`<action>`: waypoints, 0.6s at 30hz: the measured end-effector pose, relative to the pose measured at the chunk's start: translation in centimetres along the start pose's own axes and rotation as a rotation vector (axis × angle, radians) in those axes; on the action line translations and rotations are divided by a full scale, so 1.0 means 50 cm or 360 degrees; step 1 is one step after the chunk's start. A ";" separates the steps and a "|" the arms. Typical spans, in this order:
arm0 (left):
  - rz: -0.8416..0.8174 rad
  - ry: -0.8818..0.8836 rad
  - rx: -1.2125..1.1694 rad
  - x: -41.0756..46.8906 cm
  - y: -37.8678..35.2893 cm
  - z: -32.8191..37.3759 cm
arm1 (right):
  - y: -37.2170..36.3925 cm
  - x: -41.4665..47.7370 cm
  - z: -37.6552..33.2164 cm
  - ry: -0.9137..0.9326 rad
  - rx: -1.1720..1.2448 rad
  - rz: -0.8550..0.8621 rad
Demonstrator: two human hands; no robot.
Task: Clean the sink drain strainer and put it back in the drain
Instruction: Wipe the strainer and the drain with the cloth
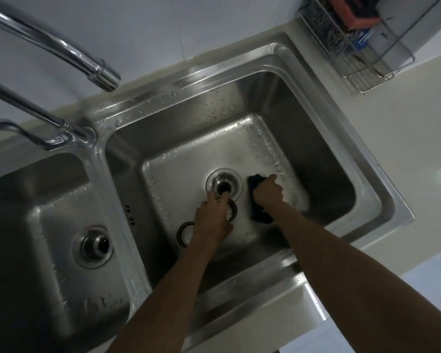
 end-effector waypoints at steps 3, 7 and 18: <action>0.0067 0.0082 -0.0332 -0.010 0.040 -0.028 | -0.059 -0.025 -0.065 0.0166 0.0226 -0.0148; 0.0079 0.0203 -0.0370 -0.016 0.068 -0.058 | -0.072 -0.062 -0.127 0.0509 0.0349 -0.0125; 0.0148 0.0214 -0.0879 0.003 0.088 -0.092 | -0.019 -0.150 -0.175 0.1275 -0.0091 -0.0188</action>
Point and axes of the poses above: each hand's wrist, its own x-axis towards the middle knuckle, its own y-axis out of the back of the hand, z = x × y, the point moved 6 cm from there along x, towards the middle knuckle, and after that the axes turned 1 degree about -y, right-handed, at the moved point
